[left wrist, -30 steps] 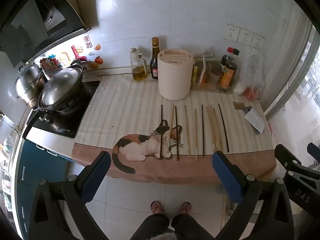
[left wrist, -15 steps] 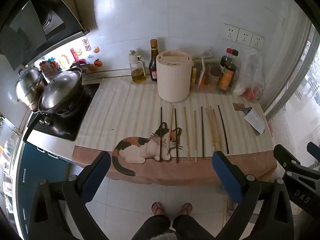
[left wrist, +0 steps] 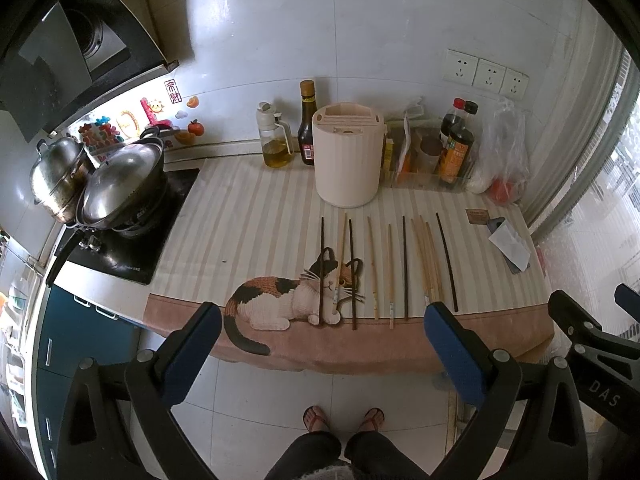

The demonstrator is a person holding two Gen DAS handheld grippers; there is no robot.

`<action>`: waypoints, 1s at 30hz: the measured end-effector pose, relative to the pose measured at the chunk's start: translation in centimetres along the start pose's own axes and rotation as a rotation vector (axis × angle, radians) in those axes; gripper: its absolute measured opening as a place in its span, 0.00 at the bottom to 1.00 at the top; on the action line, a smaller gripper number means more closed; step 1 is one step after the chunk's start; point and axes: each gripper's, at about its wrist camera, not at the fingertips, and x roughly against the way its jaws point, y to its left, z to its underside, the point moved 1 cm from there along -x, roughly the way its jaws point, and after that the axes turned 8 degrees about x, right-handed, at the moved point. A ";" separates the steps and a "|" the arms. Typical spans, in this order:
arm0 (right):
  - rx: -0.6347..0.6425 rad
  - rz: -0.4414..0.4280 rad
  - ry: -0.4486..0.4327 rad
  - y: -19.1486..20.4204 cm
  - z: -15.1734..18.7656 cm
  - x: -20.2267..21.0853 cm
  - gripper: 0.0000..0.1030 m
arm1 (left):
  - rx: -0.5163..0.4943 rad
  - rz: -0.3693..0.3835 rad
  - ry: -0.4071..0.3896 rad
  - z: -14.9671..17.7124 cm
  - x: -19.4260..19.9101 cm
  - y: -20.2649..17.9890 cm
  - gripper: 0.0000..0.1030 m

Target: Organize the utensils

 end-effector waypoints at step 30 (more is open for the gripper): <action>0.002 -0.002 0.003 -0.1 0.3 0.2 1.00 | 0.000 -0.006 -0.005 -0.6 -0.2 -0.3 1.00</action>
